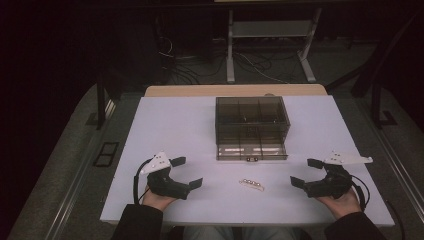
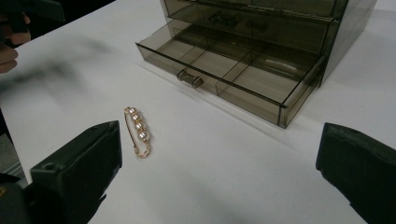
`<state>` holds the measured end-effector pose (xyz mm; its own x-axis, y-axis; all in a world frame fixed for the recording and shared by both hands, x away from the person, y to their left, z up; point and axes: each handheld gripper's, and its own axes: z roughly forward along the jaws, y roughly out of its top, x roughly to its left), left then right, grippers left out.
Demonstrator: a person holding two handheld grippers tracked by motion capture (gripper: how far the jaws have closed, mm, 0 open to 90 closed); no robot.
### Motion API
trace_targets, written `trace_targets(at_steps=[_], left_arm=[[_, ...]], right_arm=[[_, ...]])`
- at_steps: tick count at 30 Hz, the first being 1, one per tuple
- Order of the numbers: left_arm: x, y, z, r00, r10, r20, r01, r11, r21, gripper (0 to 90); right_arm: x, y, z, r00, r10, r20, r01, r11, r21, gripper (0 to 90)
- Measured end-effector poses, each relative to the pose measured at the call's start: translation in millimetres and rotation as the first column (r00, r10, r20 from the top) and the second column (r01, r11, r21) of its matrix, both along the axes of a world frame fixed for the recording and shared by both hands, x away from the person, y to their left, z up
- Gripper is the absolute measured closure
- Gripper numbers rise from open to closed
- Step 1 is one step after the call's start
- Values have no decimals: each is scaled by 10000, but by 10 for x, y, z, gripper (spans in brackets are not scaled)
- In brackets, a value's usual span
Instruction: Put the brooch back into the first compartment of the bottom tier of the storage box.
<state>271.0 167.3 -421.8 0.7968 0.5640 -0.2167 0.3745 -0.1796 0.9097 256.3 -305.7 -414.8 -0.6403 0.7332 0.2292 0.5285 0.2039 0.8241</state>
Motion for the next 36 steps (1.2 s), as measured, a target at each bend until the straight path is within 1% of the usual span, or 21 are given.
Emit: trace_targets(at_steps=[17, 25, 29, 34, 36], left_arm=[[-10, 34, -10, 9999, 116, -38, -116, 9999, 46, 0], [9, 11, -25, 10000, 33, -92, -32, 10000, 75, 0], [22, 6, -30, 10000, -3, -89, 4, 9999, 129, 0], [26, 1, -31, 10000, -12, -98, 13, 9999, 109, 0], [29, -2, -33, 9999, -21, -109, 22, 9999, 105, 0]], right_arm=[[31, 52, 5, 9994, 330, -137, -330, 9994, -33, 0], [18, 60, 22, 9989, 421, -204, -421, 9991, 1, 0], [10, 75, 34, 9985, 505, -202, -506, 9987, -61, 0], [7, 79, 47, 9978, 561, -349, -563, 9984, -29, 0], [4, 84, 52, 9977, 587, -330, -587, 9983, -15, 0]])
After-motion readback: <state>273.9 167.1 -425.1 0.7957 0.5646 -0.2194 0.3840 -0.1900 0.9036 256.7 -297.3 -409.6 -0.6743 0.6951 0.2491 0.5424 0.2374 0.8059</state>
